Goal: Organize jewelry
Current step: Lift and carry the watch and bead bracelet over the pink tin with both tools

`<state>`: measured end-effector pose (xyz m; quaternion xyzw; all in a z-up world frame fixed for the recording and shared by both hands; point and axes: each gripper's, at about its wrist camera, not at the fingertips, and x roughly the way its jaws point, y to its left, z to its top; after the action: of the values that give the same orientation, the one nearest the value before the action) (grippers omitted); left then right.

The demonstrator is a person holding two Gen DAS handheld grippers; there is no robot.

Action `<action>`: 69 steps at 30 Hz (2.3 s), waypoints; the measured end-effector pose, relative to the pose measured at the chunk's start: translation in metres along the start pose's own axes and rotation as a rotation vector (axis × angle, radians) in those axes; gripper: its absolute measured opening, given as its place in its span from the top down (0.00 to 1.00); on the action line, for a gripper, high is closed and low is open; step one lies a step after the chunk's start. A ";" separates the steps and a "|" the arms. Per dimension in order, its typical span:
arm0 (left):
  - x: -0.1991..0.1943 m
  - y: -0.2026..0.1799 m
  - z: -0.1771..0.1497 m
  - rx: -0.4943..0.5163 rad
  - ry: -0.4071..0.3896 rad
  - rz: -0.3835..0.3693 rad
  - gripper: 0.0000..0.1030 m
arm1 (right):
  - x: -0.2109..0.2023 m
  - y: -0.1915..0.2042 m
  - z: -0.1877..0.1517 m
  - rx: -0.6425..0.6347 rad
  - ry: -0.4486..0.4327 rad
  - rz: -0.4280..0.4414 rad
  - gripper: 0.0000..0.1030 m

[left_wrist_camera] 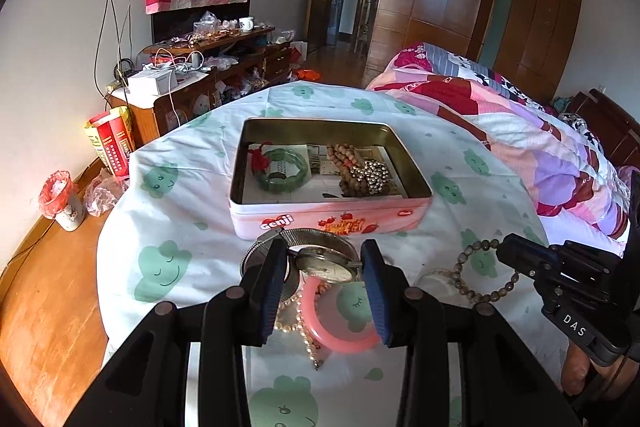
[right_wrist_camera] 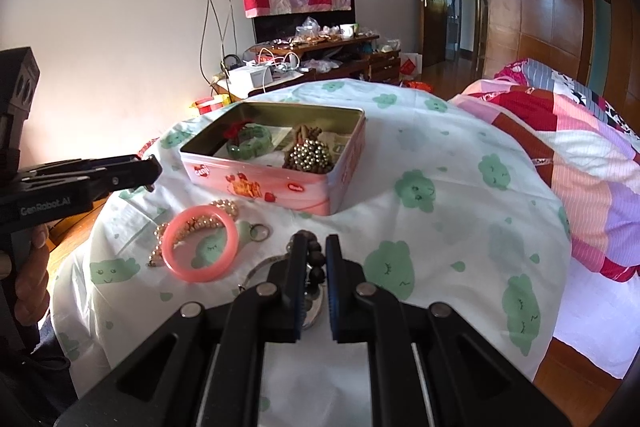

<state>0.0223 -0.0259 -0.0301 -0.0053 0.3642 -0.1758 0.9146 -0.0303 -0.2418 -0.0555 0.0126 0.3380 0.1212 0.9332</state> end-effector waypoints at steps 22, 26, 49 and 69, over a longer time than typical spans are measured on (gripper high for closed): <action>0.002 0.011 0.001 -0.019 0.002 0.021 0.62 | 0.002 0.003 0.007 -0.012 -0.008 -0.004 0.89; 0.002 0.012 0.003 -0.019 -0.001 0.024 0.62 | 0.002 0.003 0.007 -0.015 -0.008 -0.002 0.89; 0.015 0.027 0.046 -0.001 -0.044 0.106 0.62 | 0.019 0.012 0.057 -0.086 -0.048 -0.009 0.89; 0.059 0.029 0.097 0.045 -0.042 0.178 0.62 | 0.059 0.017 0.111 -0.118 -0.073 -0.027 0.89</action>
<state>0.1356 -0.0296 -0.0019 0.0438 0.3398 -0.1019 0.9339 0.0803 -0.2048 -0.0048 -0.0427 0.2962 0.1278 0.9456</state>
